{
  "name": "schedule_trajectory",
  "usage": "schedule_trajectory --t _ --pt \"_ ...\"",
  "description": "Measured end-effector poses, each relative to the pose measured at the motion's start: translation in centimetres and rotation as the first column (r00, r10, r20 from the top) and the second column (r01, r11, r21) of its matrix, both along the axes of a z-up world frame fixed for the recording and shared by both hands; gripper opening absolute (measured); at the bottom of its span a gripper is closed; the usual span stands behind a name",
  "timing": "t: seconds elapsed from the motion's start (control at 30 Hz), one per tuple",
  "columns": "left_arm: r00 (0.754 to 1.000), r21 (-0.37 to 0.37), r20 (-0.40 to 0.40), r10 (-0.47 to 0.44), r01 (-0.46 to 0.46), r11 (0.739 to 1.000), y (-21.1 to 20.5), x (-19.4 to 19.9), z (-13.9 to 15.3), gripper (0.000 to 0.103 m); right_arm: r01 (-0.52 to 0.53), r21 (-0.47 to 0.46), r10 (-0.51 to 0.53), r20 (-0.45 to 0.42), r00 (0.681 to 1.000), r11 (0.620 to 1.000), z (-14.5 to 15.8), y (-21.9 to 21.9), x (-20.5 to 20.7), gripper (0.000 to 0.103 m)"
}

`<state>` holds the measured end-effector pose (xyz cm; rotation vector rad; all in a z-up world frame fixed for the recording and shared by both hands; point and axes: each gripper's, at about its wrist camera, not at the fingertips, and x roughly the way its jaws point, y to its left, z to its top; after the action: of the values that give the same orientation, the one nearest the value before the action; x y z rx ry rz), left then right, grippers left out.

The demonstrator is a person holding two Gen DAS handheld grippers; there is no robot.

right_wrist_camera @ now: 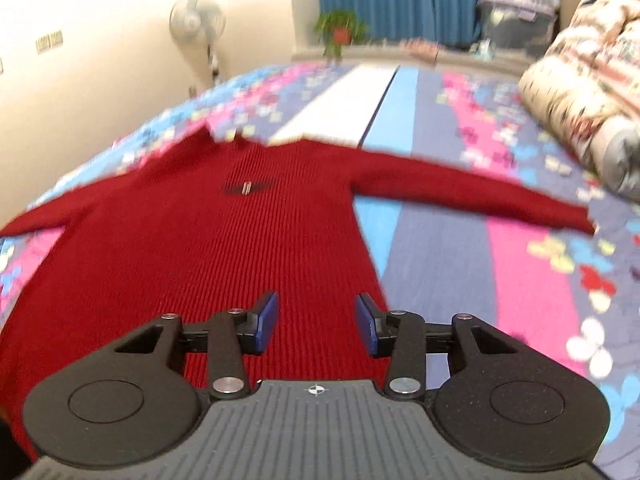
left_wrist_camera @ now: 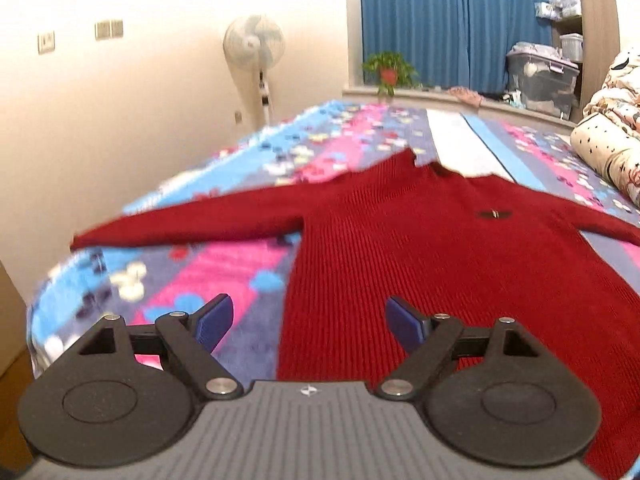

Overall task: Fold small clothes
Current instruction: 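Open both tools and move the left tool toward the sleeve beside it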

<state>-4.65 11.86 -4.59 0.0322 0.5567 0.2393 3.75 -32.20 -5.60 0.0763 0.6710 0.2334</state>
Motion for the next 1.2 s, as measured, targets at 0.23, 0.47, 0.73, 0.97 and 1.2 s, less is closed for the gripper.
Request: schedule_trajectory --t 0.23,0.47,0.73,0.97,1.2 --pt "0.997 0.066 0.079 -0.010 0.005 0.998 0.4 4.0 3.7 0.087 0.078 0.068 -0.084 0.101 0.991 0.995 1.3 -1.2 0.2 0.041" --pt "0.989 0.086 0.145 -0.029 0.017 0.996 2.7 9.4 5.1 0.087 0.098 0.111 -0.110 0.104 0.989 0.989 1.0 -1.7 1.4 0.026" --pt "0.999 0.040 0.032 0.040 -0.042 0.998 6.7 16.1 1.4 0.088 0.146 0.102 -0.157 0.109 0.982 0.984 0.4 -1.6 2.0 0.025" --pt "0.989 0.004 -0.005 0.146 -0.146 0.989 9.7 18.9 0.4 0.098 0.135 0.012 -0.135 0.115 0.984 0.991 -0.6 -0.3 2.8 0.035" --pt "0.991 -0.009 -0.046 0.124 -0.125 0.992 11.7 20.1 -0.3 0.098 0.140 0.028 -0.141 0.081 0.987 0.990 -0.8 0.2 4.1 0.039"
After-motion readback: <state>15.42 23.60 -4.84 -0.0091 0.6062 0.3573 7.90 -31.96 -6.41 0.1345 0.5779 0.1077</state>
